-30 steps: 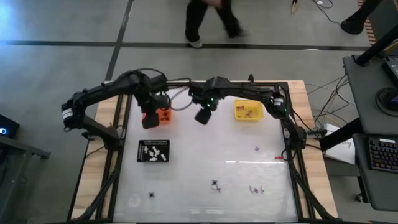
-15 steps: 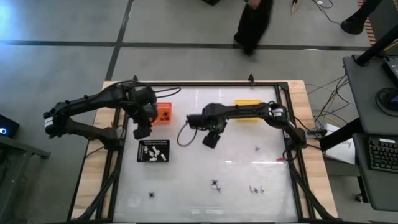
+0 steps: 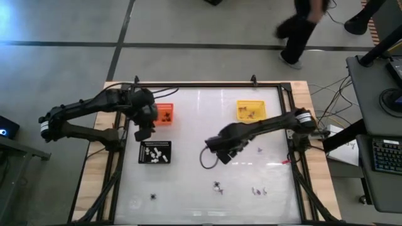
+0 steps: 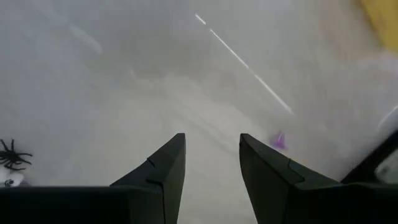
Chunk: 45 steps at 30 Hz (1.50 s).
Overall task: Sort Halloween decoration
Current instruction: Put the white skeleton toy into the black bin
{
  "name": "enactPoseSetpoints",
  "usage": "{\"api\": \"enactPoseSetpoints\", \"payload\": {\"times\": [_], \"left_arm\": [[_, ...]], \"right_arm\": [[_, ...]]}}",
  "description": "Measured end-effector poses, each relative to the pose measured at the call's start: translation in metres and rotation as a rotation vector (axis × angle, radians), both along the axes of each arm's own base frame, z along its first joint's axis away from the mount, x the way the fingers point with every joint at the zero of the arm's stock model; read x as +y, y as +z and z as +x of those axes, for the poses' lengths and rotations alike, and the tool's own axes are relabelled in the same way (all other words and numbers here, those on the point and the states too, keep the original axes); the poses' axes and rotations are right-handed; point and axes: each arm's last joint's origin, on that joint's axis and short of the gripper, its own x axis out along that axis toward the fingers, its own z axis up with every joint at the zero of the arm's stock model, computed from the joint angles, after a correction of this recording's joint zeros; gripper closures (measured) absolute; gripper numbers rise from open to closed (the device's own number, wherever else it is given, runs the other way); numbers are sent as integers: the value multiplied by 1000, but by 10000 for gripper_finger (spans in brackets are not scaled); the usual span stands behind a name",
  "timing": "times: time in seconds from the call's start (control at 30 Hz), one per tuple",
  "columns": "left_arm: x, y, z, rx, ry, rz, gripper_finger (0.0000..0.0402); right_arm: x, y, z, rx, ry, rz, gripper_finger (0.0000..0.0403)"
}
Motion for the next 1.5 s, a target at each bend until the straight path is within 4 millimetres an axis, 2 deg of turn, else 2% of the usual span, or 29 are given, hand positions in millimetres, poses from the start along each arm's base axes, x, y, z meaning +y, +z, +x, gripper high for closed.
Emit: {"api": "enactPoseSetpoints", "payload": {"times": [0.17,0.33,0.47,0.6,0.8,1.1,1.37,1.5], "left_arm": [[1,0,3,-18,-1,7,299],[1,0,3,-14,-2,6,299],[1,0,3,-16,-11,10,299],[1,0,3,-17,-23,16,299],[1,0,3,-18,-25,17,299],[1,0,3,-19,-24,17,299],[1,0,3,-22,-24,19,299],[1,0,3,-22,-24,18,299]], "right_arm": [[25,-4,-26,-38,-104,11,262],[61,-8,-39,-155,-129,77,261],[85,-14,-51,-154,-152,81,261],[107,-25,-66,-113,-174,97,261],[134,-46,-81,-145,-187,141,261],[146,-70,-97,-150,-251,149,261],[140,-88,-106,-127,-314,122,265],[141,-94,-106,-122,-331,172,276]]}}
